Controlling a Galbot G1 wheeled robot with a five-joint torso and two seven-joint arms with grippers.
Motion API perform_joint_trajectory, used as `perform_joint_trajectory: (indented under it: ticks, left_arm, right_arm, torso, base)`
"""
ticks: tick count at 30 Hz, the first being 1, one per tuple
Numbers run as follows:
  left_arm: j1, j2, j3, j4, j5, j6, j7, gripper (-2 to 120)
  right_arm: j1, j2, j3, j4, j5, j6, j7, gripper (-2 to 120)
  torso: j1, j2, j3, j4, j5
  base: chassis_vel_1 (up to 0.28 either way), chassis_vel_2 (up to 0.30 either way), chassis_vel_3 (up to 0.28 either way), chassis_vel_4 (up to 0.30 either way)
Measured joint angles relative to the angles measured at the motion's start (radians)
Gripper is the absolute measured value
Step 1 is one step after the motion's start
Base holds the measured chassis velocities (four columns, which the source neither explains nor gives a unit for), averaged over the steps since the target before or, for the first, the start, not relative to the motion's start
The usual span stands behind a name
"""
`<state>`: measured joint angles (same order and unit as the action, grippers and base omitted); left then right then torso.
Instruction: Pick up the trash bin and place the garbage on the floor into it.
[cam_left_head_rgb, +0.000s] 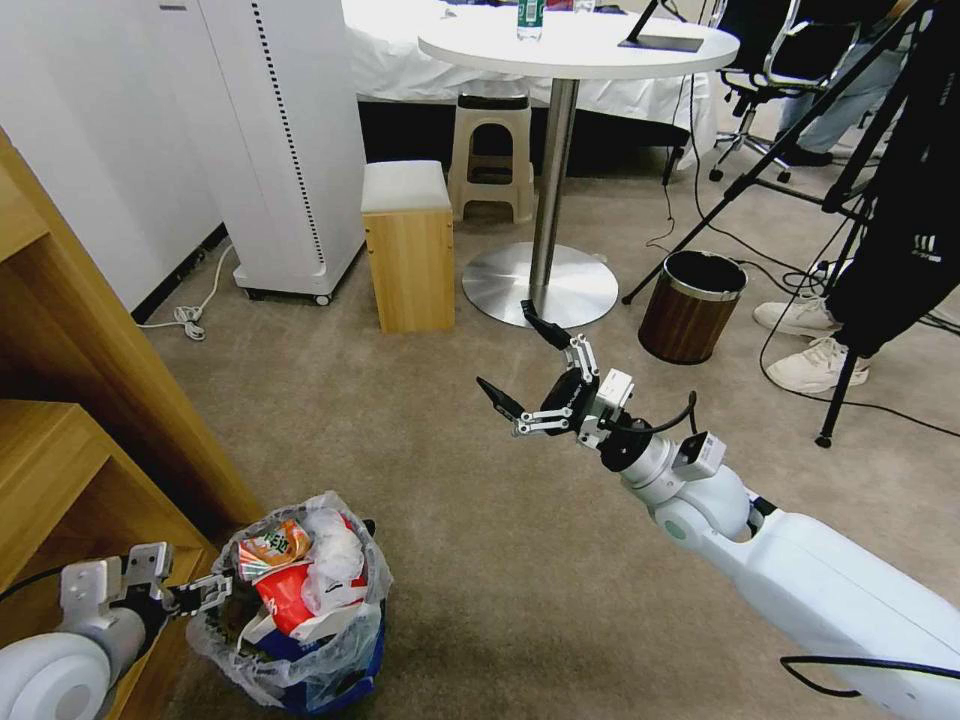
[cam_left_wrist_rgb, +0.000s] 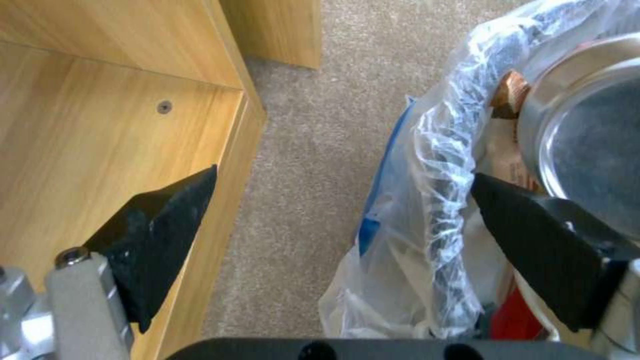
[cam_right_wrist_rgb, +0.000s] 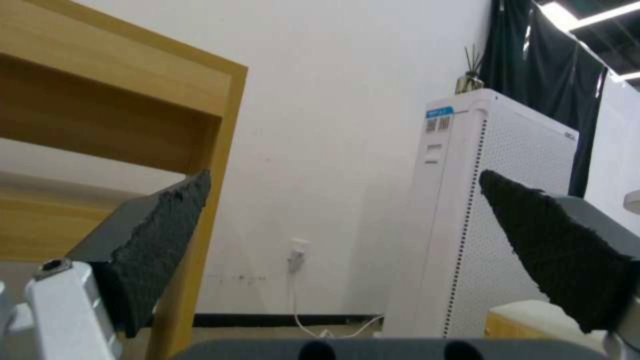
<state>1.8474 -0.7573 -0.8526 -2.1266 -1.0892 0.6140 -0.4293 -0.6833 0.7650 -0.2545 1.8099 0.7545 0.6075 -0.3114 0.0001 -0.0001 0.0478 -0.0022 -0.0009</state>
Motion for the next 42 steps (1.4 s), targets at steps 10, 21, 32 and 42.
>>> perform_joint_trajectory:
  ticks: [10,21,32,42]
  left_arm:
    - [0.079,-0.005,-0.089,-0.045,-0.001,-0.005,0.008,100]
    - [0.118,-0.047,-0.136,-0.091,0.015,-0.012,0.014,100]
    - [0.057,-0.186,-0.109,-0.132,0.137,-0.066,0.056,100]
    - [0.019,-0.285,-0.092,-0.171,0.232,-0.112,0.1,100]
  right_arm:
    - [0.015,0.029,-0.015,-0.019,-0.007,0.001,0.0,100]
    - [0.01,0.048,-0.008,-0.027,-0.021,0.003,0.0,100]
    - [-0.074,0.062,0.066,-0.028,-0.029,0.003,0.016,100]
    - [-0.146,0.078,0.149,-0.033,-0.037,-0.006,0.047,100]
  torso:
    - [0.0,0.0,0.0,-0.0001,0.0001]
    - [0.0,0.0,0.0,0.0,0.0001]
    - [0.0,0.0,0.0,-0.0001,0.0002]
    - [0.0,0.0,0.0,-0.0001,0.0003]
  base:
    - [0.0,0.0,0.0,0.0]
    - [0.0,0.0,0.0,0.0]
    - [0.0,0.0,0.0,0.0]
    - [0.0,0.0,0.0,0.0]
